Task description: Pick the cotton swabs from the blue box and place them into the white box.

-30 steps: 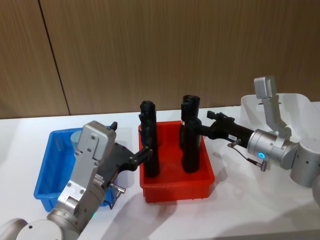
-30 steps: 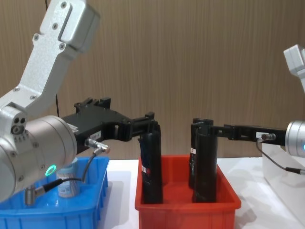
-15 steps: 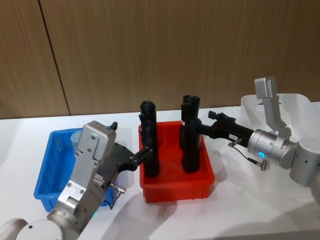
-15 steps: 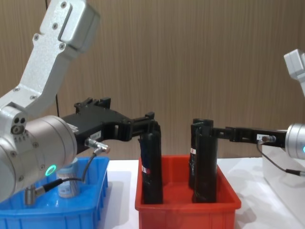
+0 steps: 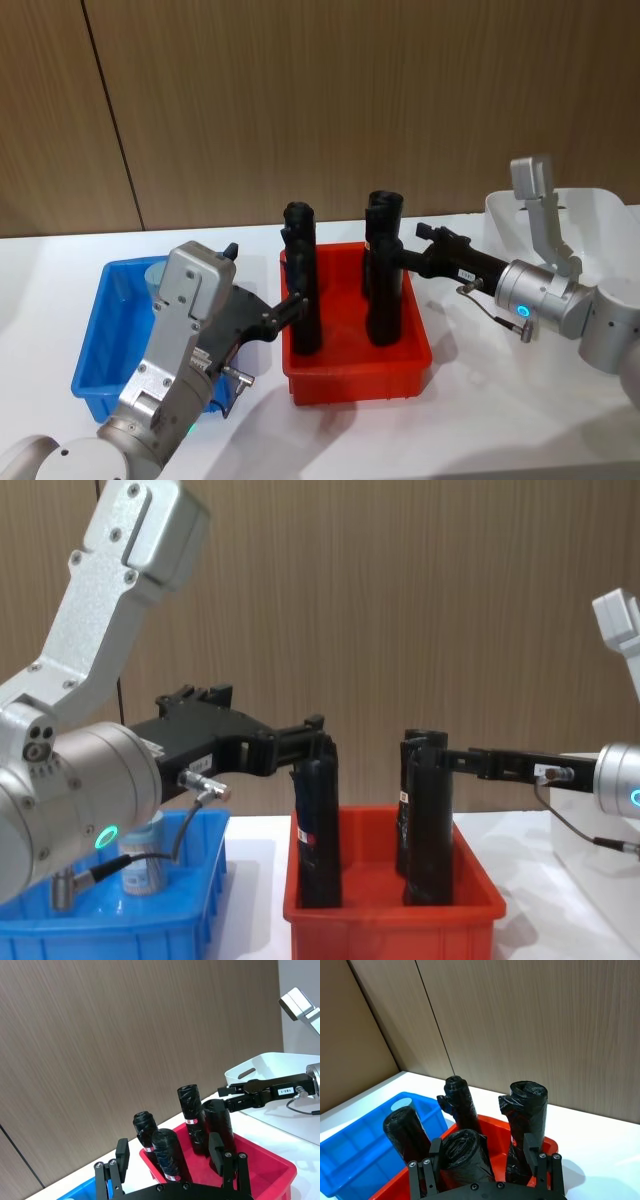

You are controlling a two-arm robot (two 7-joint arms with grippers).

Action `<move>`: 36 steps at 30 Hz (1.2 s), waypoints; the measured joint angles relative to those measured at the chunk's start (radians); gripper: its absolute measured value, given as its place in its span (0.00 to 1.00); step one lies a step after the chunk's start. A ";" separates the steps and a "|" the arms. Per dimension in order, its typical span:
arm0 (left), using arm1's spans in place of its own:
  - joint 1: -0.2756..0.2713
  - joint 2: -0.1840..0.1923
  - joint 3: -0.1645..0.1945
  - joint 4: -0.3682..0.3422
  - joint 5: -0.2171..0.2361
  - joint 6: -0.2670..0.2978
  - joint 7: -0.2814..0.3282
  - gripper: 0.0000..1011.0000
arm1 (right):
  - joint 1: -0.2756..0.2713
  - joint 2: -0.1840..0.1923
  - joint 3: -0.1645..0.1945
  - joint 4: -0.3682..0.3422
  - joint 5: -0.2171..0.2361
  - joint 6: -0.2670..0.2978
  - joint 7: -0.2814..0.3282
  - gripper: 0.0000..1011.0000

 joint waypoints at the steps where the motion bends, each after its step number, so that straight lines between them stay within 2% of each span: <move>1: 0.000 0.000 0.000 0.000 0.000 0.000 0.000 0.99 | 0.000 0.000 0.000 0.001 0.001 -0.001 0.002 0.99; 10: 0.000 0.000 0.000 0.000 0.000 0.000 0.000 0.99 | -0.013 0.003 0.008 -0.030 0.020 -0.005 0.023 0.99; 24: 0.000 0.000 0.000 0.000 0.000 0.000 0.000 0.99 | -0.072 0.021 0.020 -0.153 0.057 0.017 0.058 0.99; 31: 0.000 0.000 0.000 0.000 0.000 0.000 0.000 0.99 | -0.088 0.026 0.020 -0.187 0.058 0.023 0.062 0.99; 36: 0.000 0.000 0.000 0.000 0.000 0.000 0.000 0.99 | -0.097 0.030 0.015 -0.206 0.038 0.023 0.054 0.99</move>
